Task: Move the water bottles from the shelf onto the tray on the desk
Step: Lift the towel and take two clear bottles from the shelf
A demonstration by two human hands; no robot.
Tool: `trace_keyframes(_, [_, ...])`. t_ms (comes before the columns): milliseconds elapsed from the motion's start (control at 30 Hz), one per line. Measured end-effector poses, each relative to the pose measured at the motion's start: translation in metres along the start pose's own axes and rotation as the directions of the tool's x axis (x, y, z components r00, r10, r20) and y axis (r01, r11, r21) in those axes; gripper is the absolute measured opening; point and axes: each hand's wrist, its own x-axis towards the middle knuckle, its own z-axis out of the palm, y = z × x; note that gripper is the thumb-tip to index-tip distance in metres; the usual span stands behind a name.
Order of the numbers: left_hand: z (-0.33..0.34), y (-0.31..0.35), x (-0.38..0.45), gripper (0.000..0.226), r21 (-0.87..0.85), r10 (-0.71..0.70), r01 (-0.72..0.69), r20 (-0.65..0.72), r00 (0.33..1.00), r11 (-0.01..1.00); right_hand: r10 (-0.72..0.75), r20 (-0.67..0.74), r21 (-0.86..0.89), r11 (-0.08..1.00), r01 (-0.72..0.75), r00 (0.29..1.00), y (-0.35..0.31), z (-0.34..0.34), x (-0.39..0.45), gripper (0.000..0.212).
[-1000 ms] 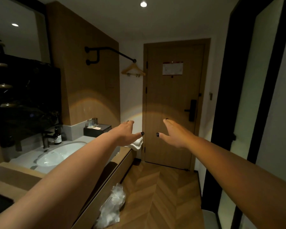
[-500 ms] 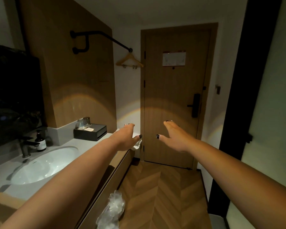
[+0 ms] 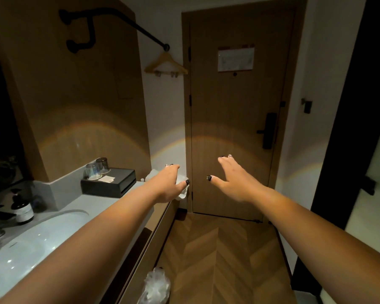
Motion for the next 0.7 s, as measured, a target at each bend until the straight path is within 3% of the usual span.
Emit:
trace_keyframes(467, [0.044,-0.005,0.170,0.066,-0.019,-0.056,0.056,-0.014,0.998,0.998,-0.040,0.079,-0.023,0.999,0.042,0.996,0.115,0.029,0.161,0.071])
trace_keyframes(700, [0.065,0.009,0.267,0.064,-0.158,-0.146,0.135,-0.056,0.988,0.978,-0.092,0.142,-0.020,0.995,0.096,0.986,0.174,0.037,0.242,0.069])
